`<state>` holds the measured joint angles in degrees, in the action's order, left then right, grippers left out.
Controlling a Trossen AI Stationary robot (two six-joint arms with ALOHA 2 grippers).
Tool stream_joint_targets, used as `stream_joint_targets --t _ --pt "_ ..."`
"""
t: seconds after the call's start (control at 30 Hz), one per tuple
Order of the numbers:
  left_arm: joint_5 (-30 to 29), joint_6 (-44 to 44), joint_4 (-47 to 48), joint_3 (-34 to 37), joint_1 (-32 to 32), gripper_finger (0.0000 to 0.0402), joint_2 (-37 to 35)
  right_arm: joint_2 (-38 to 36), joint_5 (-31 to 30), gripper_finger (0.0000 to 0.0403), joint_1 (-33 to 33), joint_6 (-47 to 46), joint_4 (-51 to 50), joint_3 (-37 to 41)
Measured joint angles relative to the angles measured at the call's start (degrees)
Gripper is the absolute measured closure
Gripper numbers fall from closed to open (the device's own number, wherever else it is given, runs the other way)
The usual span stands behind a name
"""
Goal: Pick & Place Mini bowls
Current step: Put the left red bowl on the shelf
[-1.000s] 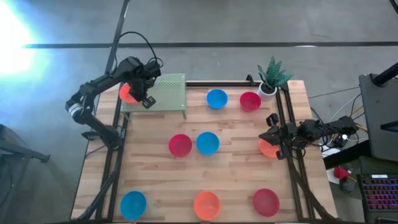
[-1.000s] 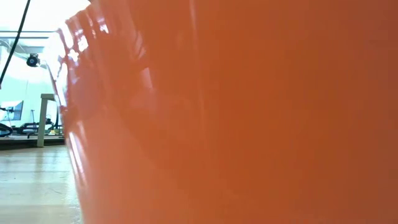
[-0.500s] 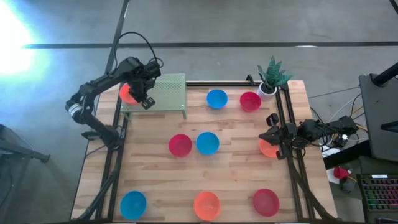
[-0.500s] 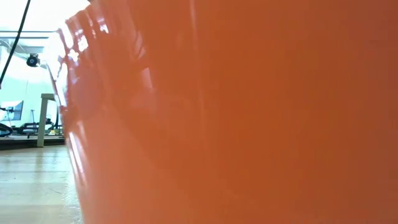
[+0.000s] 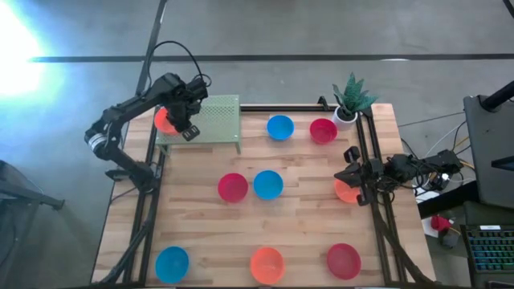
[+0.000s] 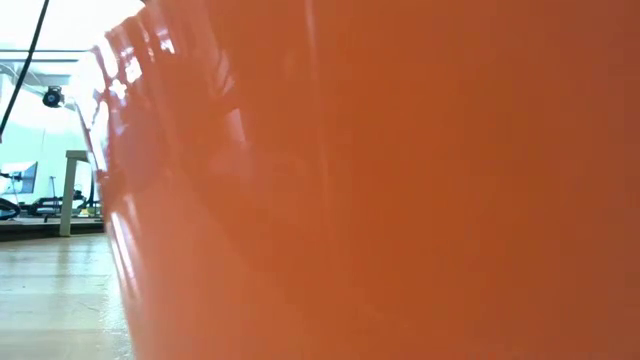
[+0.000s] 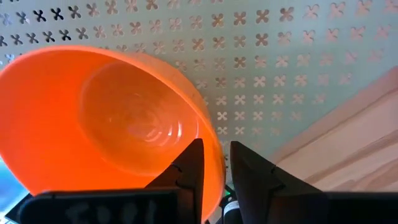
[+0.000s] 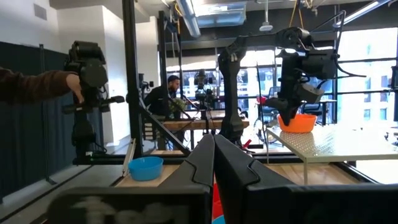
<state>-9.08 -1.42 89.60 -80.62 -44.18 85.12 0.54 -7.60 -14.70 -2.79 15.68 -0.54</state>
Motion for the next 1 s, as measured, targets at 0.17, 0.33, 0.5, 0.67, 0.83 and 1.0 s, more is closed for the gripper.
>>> stream_joint_targets --t 0.17,0.33,0.5,0.67,0.83,1.0 --pt "0.0 -0.5 0.2 -2.2 0.0 0.033 0.0 0.0 0.0 0.0394 0.0 0.0 0.0 0.0" --pt "0.0 -1.3 0.4 -5.1 0.0 0.033 0.0 0.0 0.0 0.0394 0.0 0.0 0.0 0.0" --pt "0.0 -2.6 0.4 -9.3 0.0 0.033 -0.3 0.0 0.0 0.0394 0.0 0.0 0.0 0.0" --pt "0.0 -3.1 0.4 -14.0 0.1 0.033 -1.8 0.0 0.0 0.0394 0.0 0.2 -0.1 0.0" --pt "0.0 -1.6 -1.4 -16.9 1.5 0.033 -5.6 0.0 0.0 0.0394 0.0 1.8 -0.1 0.0" --pt "0.0 0.9 -4.9 -16.6 5.7 0.0335 -12.0 0.0 0.0 0.0394 0.0 1.9 -0.1 0.0"
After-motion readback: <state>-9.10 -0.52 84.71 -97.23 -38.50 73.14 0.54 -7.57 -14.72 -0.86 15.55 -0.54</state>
